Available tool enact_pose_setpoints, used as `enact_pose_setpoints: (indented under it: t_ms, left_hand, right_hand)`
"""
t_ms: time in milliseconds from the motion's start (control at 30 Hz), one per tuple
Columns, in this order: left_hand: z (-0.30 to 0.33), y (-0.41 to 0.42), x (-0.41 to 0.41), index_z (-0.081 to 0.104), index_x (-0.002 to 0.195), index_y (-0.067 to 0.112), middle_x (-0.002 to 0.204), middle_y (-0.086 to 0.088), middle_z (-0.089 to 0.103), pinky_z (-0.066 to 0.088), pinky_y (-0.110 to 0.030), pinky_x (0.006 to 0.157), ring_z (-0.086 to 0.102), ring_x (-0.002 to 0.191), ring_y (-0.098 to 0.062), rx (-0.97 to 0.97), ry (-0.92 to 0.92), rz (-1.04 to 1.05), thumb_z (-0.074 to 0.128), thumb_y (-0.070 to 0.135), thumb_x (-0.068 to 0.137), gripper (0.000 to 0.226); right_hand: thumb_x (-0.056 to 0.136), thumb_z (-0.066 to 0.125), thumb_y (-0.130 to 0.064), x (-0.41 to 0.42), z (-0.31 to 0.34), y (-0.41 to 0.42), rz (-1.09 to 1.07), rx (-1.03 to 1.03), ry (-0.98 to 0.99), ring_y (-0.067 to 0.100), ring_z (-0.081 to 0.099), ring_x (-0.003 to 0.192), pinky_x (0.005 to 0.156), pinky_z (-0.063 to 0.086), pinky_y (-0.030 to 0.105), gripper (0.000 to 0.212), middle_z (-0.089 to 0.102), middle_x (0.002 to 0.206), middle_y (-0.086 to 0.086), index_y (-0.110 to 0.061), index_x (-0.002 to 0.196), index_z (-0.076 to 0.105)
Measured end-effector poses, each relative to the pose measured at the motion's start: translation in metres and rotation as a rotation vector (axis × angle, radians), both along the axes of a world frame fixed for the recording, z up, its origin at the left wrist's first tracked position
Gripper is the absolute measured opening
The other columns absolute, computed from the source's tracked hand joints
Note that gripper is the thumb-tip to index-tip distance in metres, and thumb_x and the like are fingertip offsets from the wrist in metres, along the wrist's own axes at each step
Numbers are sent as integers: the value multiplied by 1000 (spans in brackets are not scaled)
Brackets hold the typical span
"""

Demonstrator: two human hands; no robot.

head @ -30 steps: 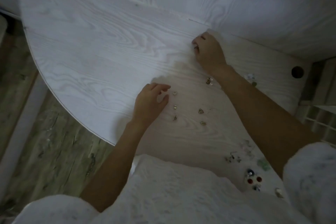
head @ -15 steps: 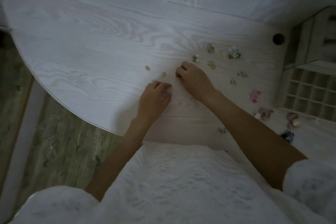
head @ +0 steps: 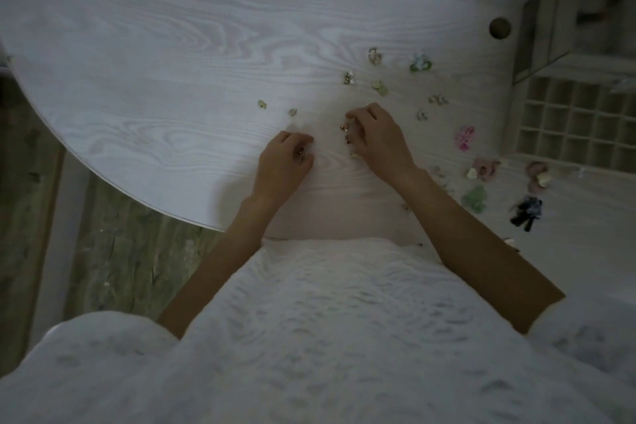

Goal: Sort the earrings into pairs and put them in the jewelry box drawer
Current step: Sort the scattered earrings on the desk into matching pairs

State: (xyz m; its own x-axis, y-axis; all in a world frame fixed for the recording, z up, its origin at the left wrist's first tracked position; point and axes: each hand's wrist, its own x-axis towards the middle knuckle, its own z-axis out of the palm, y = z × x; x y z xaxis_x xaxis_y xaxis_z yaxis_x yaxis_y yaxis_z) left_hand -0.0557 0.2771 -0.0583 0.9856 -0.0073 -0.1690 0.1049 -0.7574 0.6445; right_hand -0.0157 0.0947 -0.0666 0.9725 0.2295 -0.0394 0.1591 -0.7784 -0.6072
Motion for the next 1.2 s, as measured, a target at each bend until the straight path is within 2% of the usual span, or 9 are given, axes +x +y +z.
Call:
enact_pose_setpoints:
  t_ms: [100, 200, 367, 500, 600, 667, 800, 1067, 1200]
  left_hand:
    - [1, 0, -6, 67, 103, 12, 97, -8, 66, 52, -37, 82, 62, 87, -21, -64, 26, 31, 65, 10, 79, 24]
    - [4, 4, -12, 68, 100, 13, 100, -2, 69, 51, -30, 84, 63, 89, -15, -201, 18, 199, 61, 8, 82, 20]
    - [0, 25, -21, 67, 98, 18, 98, 4, 70, 49, -23, 85, 64, 91, -11, -203, 19, 382, 58, 10, 83, 20]
    - [-3, 28, -26, 65, 104, 21, 93, 9, 65, 48, -20, 81, 60, 84, -7, -176, 61, 266, 69, 19, 79, 25]
    - [-4, 20, -23, 63, 105, 21, 92, 8, 61, 50, -26, 78, 58, 81, -9, -136, 39, 192, 68, 27, 81, 25]
    - [-3, 14, -17, 62, 107, 19, 93, 5, 61, 50, -29, 78, 57, 80, -8, -115, 0, 228, 65, 28, 84, 25]
    - [0, 11, 16, 58, 115, 17, 105, -4, 59, 47, -24, 77, 56, 85, -12, -53, -66, 329, 63, 26, 86, 31]
    - [-1, 12, 47, 69, 99, 18, 100, -10, 64, 38, -19, 76, 60, 91, -21, 34, -18, 226, 61, 18, 85, 16]
    - [-2, 19, 39, 70, 95, 18, 99, -6, 65, 37, -15, 73, 61, 88, -17, 32, -41, 195, 63, 15, 83, 14]
  right_hand:
    - [89, 53, -8, -11, 1, -7, -16, 17, 15, 31, 55, 91, 78, 46, 37, 27, 56, 106, 19, -2, 114, 57]
    - [86, 53, -4, -24, 1, -12, -52, 34, 75, 25, 51, 97, 81, 34, 20, 41, 54, 112, 16, -5, 127, 47]
    - [85, 53, 0, -35, -1, -16, -83, 20, 38, 27, 53, 93, 78, 34, 19, 35, 56, 107, 17, -2, 119, 53]
    - [85, 56, -2, -37, 0, -16, -60, -15, 34, 29, 54, 89, 75, 36, 24, 26, 56, 104, 19, 0, 111, 60]
    - [86, 56, -3, -41, 0, -15, -49, -6, 28, 29, 53, 88, 72, 35, 23, 22, 56, 101, 18, -2, 106, 64]
    - [85, 56, -2, -44, 0, -15, -33, -1, 29, 28, 52, 89, 71, 33, 22, 20, 56, 101, 18, -3, 103, 65]
    - [83, 58, -1, -44, -2, -15, -38, 10, 33, 29, 52, 88, 71, 33, 22, 21, 56, 100, 18, -2, 102, 66]
    - [85, 57, -5, -39, -1, -15, -67, 5, 90, 30, 53, 94, 76, 34, 22, 24, 55, 104, 18, -3, 108, 62]
    - [84, 54, -5, -41, 9, -7, 24, -32, -83, 30, 55, 86, 74, 42, 32, 20, 60, 96, 15, -5, 100, 64]
